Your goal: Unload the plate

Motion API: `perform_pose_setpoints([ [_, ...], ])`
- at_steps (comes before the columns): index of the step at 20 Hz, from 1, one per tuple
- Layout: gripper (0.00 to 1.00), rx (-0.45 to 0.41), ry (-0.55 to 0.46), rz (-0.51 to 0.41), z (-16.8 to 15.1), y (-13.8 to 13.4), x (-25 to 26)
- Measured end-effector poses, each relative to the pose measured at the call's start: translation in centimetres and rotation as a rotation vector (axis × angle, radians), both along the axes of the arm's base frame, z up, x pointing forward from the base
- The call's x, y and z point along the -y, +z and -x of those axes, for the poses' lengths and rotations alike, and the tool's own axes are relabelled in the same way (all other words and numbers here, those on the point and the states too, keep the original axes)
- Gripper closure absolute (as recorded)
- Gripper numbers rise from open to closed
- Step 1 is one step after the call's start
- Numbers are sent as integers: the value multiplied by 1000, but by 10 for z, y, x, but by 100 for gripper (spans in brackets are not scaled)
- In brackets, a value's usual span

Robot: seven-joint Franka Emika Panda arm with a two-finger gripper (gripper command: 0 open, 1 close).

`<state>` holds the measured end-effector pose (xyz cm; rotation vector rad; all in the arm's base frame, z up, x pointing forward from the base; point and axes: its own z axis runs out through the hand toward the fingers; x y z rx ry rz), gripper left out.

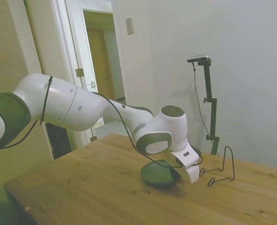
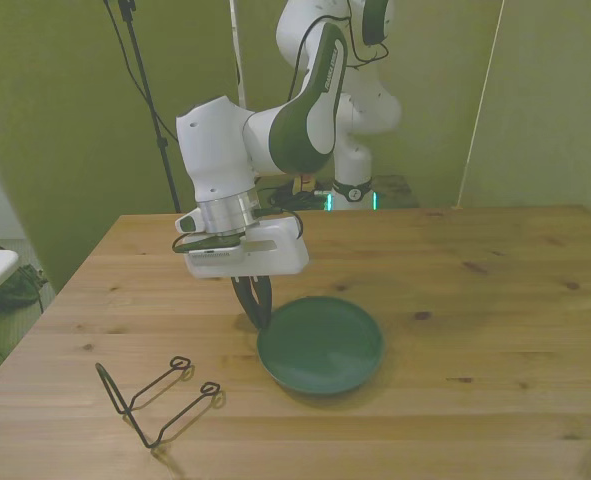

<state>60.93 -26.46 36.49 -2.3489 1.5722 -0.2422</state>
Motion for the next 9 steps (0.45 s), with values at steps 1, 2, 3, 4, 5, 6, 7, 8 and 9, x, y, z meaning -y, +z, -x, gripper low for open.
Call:
perform_pose_setpoints([
  [1,0,2,1,1,0,1,0],
  [2,0,4,4,3,0,3,-1],
  [3,0,11,7,5,-1,8,-2],
  [4,0,21,11,7,-1,15,-5],
  [5,0,31,19,7,-1,26,-9],
  [6,0,43,32,4,0,41,-14],
  [7,0,56,46,1,1,60,-20],
  [8,0,70,60,0,4,82,-27],
  [9,0,80,69,0,9,104,-33],
])
